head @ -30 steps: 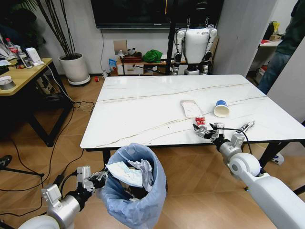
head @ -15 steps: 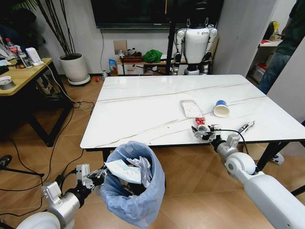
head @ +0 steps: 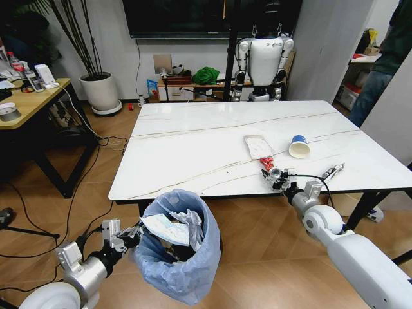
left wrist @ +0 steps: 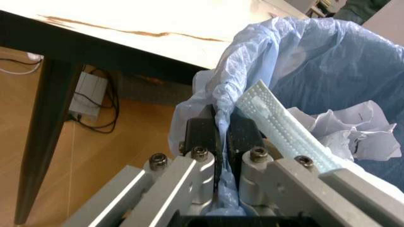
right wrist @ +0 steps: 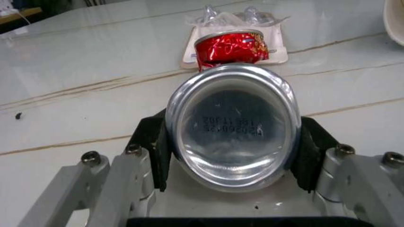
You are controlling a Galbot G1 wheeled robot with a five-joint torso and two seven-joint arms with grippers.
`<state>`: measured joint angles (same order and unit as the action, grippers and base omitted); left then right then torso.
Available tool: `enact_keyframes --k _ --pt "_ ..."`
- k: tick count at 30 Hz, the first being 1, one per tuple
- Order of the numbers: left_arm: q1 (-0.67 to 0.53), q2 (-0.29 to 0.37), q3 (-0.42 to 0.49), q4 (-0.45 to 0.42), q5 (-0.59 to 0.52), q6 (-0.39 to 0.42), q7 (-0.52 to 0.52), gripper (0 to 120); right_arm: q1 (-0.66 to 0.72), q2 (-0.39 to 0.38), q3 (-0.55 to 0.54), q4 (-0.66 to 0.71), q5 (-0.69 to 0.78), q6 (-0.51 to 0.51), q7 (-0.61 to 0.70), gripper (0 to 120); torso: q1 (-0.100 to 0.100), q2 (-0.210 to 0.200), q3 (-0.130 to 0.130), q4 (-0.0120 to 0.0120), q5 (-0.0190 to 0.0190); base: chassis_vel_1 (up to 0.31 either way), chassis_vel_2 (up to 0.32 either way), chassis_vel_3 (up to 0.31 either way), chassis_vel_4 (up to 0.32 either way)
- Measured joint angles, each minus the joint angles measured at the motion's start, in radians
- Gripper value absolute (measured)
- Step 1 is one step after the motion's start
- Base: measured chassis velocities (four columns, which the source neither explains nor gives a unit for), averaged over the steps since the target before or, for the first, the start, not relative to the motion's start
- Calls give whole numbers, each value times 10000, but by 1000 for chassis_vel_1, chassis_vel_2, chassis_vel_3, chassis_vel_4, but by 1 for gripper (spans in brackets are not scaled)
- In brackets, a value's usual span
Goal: Pick up the trash bin and place the trash from the table into it.
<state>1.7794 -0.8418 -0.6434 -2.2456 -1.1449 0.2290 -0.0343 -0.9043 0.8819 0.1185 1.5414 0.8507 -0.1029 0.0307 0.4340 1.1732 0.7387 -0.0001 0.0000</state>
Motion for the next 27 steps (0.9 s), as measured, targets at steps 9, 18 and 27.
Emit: enact_keyframes --k 9,18,27 --pt "-11 -23 25 0 12 0 -3 0 94 -121 -23 114 46 -9 -12 50 0 0 0 0 1 0 0 0 0" --pt "-41 -22 55 23 34 0 -2 0 205 -336 -9 438 248 -10 -52 50 0 0 1 1 1 0 0 0 0" --pt "-114 43 86 57 -22 -2 -10 0 164 -1246 -6 1934 978 238 -1070 50 0 0 1 -1 0 0 0 0 0"
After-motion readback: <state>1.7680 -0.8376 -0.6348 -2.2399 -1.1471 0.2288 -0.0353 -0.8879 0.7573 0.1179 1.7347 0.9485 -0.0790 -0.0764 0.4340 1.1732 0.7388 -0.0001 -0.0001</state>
